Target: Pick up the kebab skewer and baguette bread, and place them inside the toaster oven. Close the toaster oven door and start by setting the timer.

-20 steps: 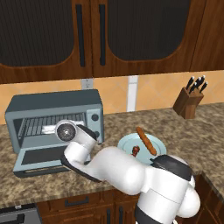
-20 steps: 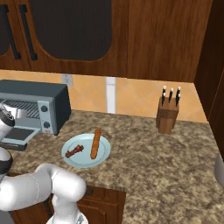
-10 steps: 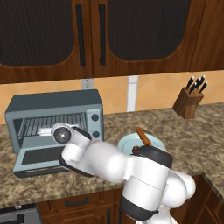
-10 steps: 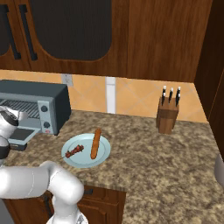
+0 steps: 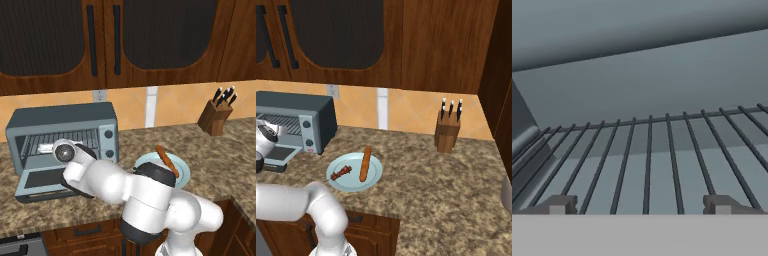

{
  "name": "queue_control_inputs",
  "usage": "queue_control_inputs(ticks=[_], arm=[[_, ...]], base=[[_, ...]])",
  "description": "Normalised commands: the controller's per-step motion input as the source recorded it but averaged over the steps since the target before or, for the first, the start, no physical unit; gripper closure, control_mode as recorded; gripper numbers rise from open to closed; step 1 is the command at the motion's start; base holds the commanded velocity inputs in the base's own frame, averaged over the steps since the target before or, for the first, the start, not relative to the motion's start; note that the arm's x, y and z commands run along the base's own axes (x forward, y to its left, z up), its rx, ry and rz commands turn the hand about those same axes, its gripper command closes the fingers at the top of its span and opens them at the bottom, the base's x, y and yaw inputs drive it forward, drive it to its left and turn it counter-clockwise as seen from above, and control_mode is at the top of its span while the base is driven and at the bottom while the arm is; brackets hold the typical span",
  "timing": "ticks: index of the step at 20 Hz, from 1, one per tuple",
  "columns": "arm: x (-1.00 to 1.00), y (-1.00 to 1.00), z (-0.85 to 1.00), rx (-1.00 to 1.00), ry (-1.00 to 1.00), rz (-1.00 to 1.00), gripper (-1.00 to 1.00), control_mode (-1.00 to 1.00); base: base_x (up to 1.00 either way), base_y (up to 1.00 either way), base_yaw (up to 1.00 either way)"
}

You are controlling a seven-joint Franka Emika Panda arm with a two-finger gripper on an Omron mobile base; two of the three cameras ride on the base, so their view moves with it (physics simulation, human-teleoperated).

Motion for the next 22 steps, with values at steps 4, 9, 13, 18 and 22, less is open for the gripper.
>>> queue_control_inputs(ticks=[4,9,13,18,22], arm=[[0.42,0.07,-0.23,0.00,-0.01,0.00,-1.00,-1.00],[0.20,0.01,-0.34,0.00,-0.01,0.00,-1.00,-1.00],[0.00,0.00,-0.48,0.00,0.00,0.02,-1.00,-1.00],[-0.03,0.00,-0.56,0.00,0.00,0.04,-1.00,-1.00],[-0.48,0.01,-0.75,0.00,0.00,0.07,-1.00,-1.00]], base=[[0.00,0.00,0.00],[0.00,0.00,0.00],[0.00,0.00,0.00],[0.00,0.00,0.00],[0.00,0.00,0.00]])
